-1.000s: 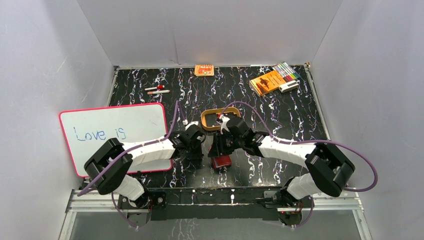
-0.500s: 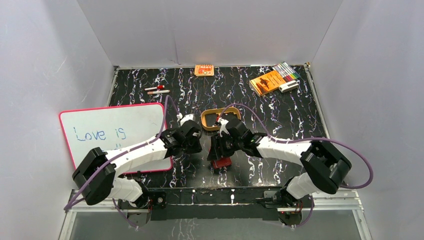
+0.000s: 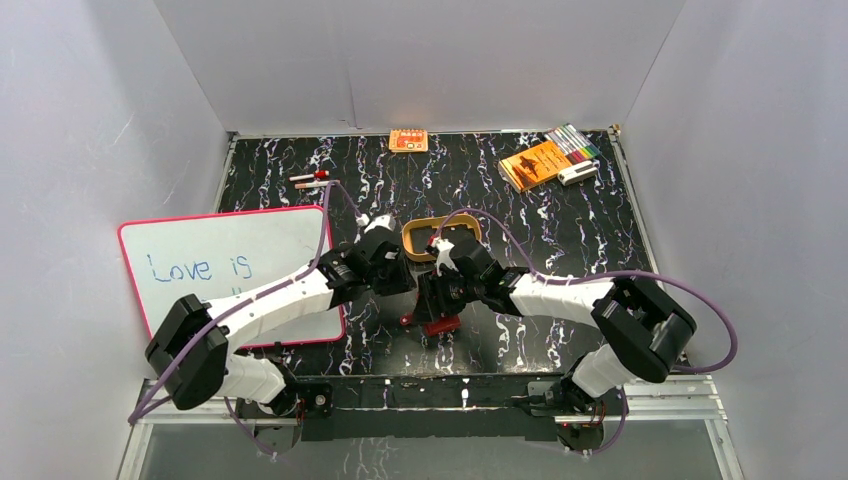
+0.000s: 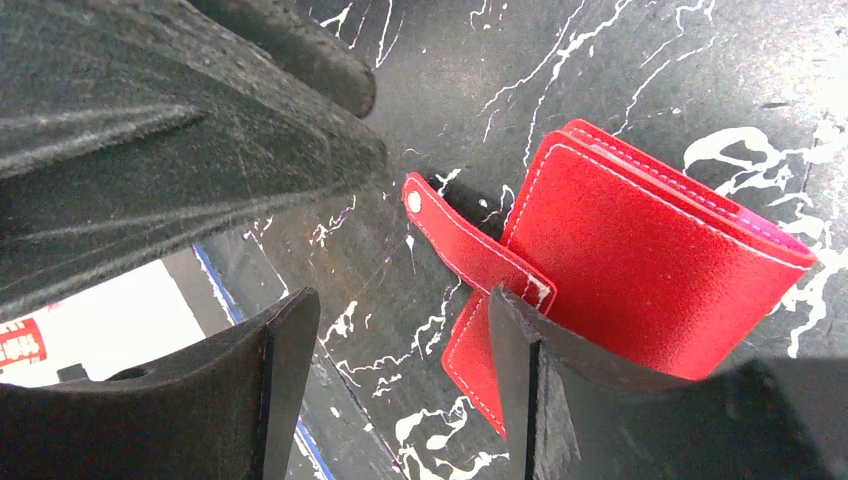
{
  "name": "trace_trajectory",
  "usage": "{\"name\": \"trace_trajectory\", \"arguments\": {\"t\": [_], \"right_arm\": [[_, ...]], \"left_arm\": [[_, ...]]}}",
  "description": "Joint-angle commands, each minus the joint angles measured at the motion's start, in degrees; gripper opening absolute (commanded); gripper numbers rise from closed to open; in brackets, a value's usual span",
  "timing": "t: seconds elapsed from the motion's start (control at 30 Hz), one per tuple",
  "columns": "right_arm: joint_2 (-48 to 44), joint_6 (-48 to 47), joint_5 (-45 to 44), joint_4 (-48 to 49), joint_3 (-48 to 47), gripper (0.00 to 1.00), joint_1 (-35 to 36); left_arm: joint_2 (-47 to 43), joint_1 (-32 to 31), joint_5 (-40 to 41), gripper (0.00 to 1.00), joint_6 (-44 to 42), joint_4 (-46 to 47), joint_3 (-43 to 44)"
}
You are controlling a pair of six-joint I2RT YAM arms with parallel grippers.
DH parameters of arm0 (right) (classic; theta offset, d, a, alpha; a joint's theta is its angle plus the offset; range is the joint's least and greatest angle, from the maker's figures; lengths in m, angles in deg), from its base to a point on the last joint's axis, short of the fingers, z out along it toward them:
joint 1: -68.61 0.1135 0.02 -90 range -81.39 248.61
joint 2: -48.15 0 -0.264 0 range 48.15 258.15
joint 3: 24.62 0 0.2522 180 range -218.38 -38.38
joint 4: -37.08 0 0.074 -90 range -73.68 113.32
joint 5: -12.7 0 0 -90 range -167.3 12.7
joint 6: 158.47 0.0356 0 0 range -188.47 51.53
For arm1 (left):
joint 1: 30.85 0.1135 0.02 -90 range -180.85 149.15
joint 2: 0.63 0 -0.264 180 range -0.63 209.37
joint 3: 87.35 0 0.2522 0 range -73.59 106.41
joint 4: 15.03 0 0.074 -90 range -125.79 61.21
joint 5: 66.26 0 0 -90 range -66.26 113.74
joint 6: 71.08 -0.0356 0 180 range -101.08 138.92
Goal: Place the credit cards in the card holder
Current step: Close the card holder at the center of the board.
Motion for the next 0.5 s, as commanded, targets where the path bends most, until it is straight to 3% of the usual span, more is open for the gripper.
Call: {"name": "trace_trajectory", "arguments": {"t": [0.0, 0.3, 0.47], "right_arm": [[1.6, -2.4, -1.1, 0.6, 1.1, 0.72, 0.1], [1.8, -2.9, -1.3, 0.5, 0.7, 0.72, 0.1], [1.4, -2.7, -0.5, 0.3, 0.5, 0.72, 0.1]], "left_arm": [[1.4, 1.4, -8.4, 0.21, -0.2, 5.0, 1.8], [9.0, 3.3, -19.4, 0.16, 0.4, 13.5, -0.2], [13.1, 3.3, -20.4, 0.13, -0.2, 13.7, -0.4]]}}
